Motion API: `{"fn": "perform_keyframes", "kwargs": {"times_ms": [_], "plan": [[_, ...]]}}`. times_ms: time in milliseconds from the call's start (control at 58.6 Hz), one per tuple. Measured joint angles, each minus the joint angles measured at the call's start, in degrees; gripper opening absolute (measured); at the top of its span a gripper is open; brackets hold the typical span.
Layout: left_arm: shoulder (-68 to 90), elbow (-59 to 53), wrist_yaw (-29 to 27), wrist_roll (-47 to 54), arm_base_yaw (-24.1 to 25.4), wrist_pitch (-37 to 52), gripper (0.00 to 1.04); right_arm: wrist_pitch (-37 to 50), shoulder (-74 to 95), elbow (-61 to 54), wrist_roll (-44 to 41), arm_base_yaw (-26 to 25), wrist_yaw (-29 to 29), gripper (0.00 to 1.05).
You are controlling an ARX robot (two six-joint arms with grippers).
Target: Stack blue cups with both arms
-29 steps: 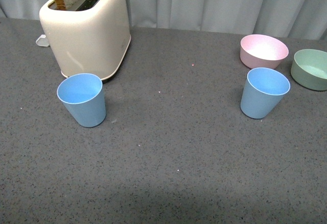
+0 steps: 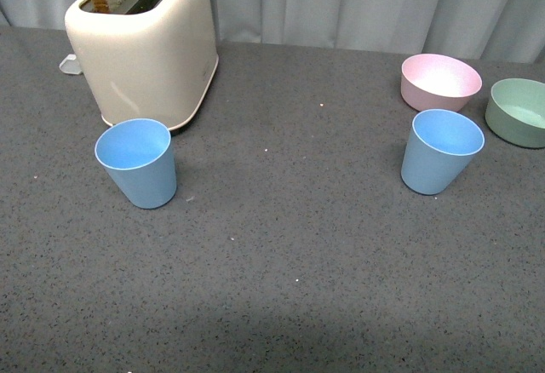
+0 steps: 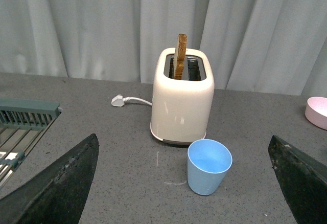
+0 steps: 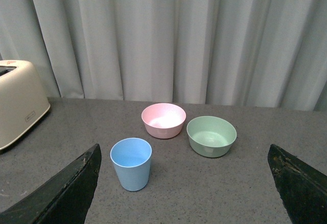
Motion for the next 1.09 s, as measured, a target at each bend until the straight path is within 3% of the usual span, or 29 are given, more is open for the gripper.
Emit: {"fn": "perform_keyframes", "kwargs": {"times_ms": [563, 580, 614, 682, 870, 1092], "plan": [[0.0, 0.0, 0.0, 0.0, -0.02, 0.0, 0.98, 0.0, 0.0, 0.0, 0.0, 0.0, 0.0, 0.95], [0.39, 0.17, -1.18, -0.33, -0.33, -0.52, 0.98, 0.0, 0.0, 0.0, 0.0, 0.0, 0.0, 0.95], [4.7, 2.86, -9.64, -2.78, -2.93, -8.04, 0.98, 0.0, 0.0, 0.0, 0.0, 0.0, 0.0, 0.95], [11.52, 3.96, -13.27, -5.14, -3.3, -10.27, 0.98, 0.0, 0.0, 0.0, 0.02, 0.0, 0.0, 0.95], [33.73, 7.32, -6.43, -7.15, 3.48, 6.23, 0.98, -0.02, 0.0, 0.0, 0.02, 0.0, 0.0, 0.95], [59.69, 16.79, -0.02, -6.21, 3.28, 17.0, 0.98, -0.02, 0.0, 0.0, 0.02, 0.0, 0.0, 0.95]]}}
